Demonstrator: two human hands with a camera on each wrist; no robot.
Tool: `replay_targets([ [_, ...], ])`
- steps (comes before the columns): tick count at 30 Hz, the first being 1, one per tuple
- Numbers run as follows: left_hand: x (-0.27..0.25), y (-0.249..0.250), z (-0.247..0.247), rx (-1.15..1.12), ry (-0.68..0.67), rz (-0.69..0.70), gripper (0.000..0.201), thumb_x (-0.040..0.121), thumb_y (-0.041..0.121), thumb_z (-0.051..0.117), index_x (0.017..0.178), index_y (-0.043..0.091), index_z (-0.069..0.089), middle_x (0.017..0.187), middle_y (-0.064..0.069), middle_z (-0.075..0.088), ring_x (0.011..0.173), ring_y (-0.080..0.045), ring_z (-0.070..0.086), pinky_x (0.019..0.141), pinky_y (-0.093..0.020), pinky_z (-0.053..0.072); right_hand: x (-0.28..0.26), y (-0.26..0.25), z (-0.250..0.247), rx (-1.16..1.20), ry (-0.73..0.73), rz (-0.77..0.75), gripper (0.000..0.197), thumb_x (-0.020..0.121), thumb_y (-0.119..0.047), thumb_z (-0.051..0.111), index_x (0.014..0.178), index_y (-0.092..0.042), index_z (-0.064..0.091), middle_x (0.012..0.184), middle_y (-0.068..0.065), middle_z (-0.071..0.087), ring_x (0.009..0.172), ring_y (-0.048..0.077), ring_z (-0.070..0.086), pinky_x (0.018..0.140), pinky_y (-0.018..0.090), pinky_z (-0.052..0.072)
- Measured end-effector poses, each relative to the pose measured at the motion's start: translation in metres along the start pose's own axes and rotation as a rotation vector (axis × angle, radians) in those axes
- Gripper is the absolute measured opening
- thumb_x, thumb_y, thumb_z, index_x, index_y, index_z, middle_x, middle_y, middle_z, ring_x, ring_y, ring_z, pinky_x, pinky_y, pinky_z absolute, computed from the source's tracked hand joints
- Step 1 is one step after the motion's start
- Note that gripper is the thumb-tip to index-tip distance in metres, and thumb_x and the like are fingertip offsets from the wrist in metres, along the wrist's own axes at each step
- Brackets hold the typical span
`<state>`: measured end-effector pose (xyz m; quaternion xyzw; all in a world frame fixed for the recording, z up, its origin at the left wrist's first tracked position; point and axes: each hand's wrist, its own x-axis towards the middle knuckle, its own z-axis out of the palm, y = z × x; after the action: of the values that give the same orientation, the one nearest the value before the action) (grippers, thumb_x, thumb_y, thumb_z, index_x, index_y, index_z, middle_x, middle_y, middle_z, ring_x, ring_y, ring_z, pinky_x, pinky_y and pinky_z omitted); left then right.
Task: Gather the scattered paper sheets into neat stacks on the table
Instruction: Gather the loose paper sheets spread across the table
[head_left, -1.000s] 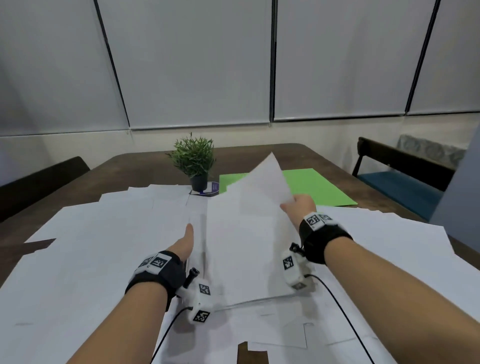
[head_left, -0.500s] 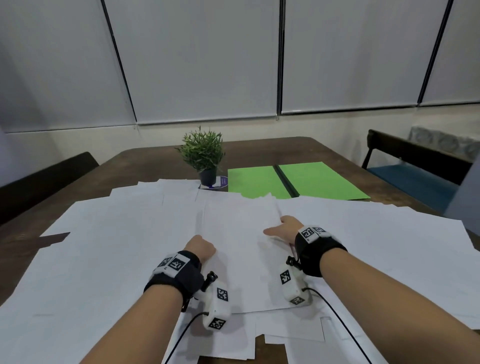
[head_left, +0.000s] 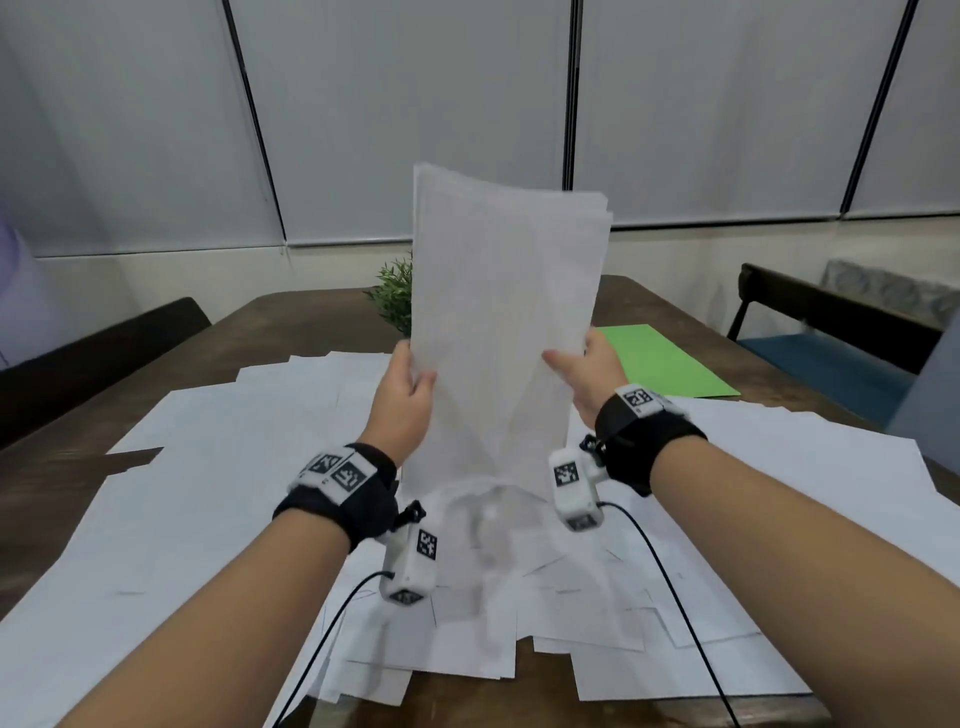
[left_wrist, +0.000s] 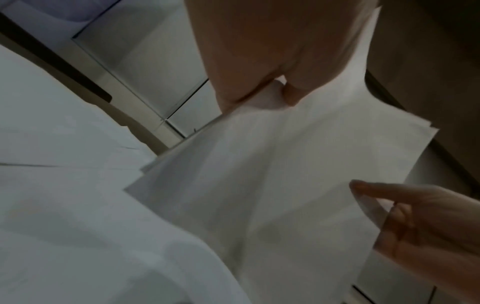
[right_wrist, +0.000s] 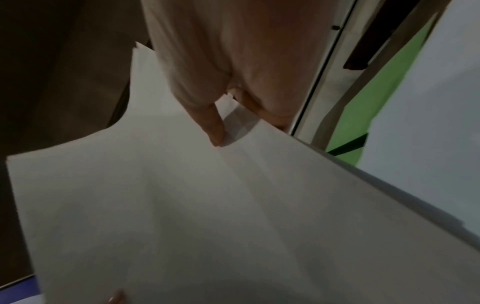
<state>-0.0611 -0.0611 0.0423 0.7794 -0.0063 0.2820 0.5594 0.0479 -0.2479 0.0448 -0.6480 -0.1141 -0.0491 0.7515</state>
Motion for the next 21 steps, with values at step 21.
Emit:
replay_targets([
  [21,0.020,-0.011,-0.030,-0.027,0.172,-0.256,0.030,0.098,0.039,0.044,0.118,0.018,0.043,0.107,0.002,0.058,0.106,-0.021,0.057,0.093,-0.040,0.048,-0.001,0.010,0.016,-0.174,-0.125,0.043,0.022,0.083,-0.002,0.065,0.099,-0.017,0.062,0.102,0.008,0.070,0.091,0.025,0.067,0.088,0.042,0.054],
])
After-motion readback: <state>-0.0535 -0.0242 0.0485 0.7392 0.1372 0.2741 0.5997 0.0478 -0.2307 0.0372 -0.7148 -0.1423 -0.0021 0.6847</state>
